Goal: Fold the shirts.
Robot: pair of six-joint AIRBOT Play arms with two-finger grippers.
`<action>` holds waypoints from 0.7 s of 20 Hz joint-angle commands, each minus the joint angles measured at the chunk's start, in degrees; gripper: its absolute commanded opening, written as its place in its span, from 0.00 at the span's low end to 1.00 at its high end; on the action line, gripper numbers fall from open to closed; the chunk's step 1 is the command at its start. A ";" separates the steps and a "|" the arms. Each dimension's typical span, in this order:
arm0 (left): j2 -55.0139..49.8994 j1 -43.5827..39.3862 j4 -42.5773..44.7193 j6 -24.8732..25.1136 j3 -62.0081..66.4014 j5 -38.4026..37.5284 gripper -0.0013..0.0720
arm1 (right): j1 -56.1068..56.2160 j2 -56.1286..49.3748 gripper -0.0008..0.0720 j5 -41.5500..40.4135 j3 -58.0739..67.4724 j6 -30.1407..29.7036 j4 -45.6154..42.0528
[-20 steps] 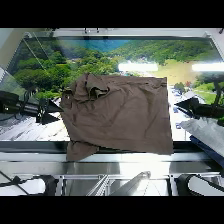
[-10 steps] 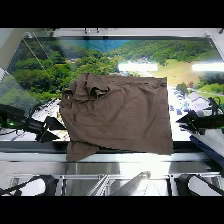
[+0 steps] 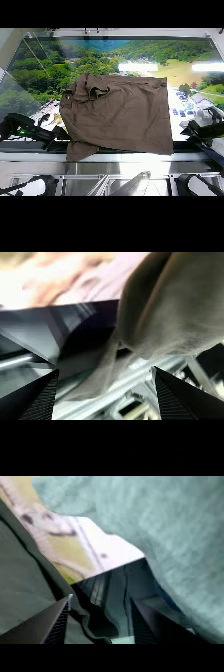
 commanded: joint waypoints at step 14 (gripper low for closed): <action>6.27 -9.27 2.12 1.07 14.84 6.78 0.05 | 13.88 -3.93 0.03 5.35 -11.17 -29.14 44.09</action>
